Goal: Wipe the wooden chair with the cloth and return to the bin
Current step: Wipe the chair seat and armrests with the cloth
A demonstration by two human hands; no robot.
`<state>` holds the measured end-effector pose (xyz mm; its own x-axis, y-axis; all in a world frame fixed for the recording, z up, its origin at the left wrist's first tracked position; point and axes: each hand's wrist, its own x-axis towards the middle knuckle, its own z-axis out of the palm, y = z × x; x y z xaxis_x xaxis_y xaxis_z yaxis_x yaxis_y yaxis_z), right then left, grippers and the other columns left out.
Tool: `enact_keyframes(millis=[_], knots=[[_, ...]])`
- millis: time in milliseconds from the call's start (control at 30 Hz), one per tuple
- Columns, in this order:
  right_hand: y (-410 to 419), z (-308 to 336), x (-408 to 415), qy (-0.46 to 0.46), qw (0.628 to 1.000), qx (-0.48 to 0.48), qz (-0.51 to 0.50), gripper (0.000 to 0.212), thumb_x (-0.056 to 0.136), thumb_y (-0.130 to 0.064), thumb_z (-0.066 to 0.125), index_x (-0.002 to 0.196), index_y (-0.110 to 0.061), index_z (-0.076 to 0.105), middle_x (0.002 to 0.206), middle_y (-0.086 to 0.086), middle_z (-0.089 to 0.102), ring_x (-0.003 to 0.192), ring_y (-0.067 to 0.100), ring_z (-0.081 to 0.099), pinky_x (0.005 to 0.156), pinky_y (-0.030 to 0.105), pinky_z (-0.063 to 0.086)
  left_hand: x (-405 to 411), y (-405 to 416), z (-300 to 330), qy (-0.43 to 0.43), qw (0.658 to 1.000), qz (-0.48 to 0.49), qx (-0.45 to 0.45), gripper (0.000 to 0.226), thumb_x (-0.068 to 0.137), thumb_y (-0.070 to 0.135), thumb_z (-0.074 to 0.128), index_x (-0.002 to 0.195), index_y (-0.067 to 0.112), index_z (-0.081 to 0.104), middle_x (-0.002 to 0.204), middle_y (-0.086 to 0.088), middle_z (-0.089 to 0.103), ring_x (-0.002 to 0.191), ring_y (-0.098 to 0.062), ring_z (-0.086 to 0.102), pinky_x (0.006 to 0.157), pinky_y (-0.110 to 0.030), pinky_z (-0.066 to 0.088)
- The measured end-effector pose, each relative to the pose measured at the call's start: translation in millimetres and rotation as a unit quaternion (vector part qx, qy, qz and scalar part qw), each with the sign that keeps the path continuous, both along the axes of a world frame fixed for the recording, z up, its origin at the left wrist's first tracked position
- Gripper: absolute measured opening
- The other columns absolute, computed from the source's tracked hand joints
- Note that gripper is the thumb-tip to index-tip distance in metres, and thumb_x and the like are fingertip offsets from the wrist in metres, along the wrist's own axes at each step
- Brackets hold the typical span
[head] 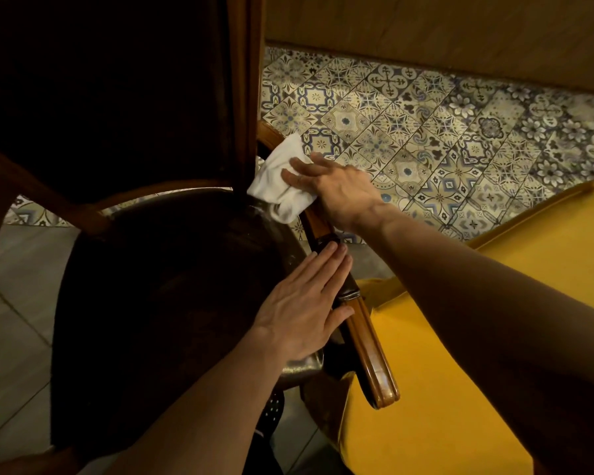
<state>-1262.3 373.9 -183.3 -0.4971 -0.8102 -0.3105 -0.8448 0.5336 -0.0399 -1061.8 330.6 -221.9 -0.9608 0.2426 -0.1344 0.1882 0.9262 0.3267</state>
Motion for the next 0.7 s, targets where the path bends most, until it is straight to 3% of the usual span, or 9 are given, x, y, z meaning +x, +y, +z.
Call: enact_keyframes(millis=[200, 567, 700], knots=[[10.6, 1.1, 10.8, -0.015, 1.000, 0.016, -0.006, 0.066, 0.099, -0.021, 0.050, 0.153, -0.042, 0.019, 0.163, -0.015, 0.011, 0.150, 0.017, 0.008, 0.111, 0.050, 0.030, -1.7, -2.8, 7.0, -0.013, 1.000, -0.014, -0.011, 0.073, 0.102, 0.055, 0.012, 0.156, 0.010, -0.007, 0.164, -0.008, -0.016, 0.147, -0.017, -0.025, 0.122, -0.039, -0.003], [34.5, 9.5, 31.0, -0.023, 0.999, 0.027, -0.001, 0.079, 0.092, -0.009, 0.059, 0.151, -0.045, 0.021, 0.161, -0.019, 0.014, 0.149, 0.016, 0.012, 0.110, 0.045, 0.036, -3.1, 3.7, 15.4, -0.040, 0.999, -0.006, -0.032, 0.077, 0.101, 0.058, 0.013, 0.156, 0.008, -0.007, 0.164, -0.009, -0.015, 0.147, -0.020, -0.026, 0.121, -0.040, -0.006], [40.8, 14.9, 38.3, -0.031, 0.999, 0.025, -0.003, 0.071, 0.094, -0.015, 0.059, 0.150, -0.045, 0.028, 0.160, -0.018, 0.022, 0.147, 0.015, 0.020, 0.106, 0.041, 0.039, -4.9, 3.9, 25.2, -0.049, 0.998, -0.004, -0.030, 0.077, 0.101, 0.058, 0.015, 0.156, 0.008, -0.005, 0.164, -0.009, -0.014, 0.147, -0.019, -0.025, 0.121, -0.038, -0.009]])
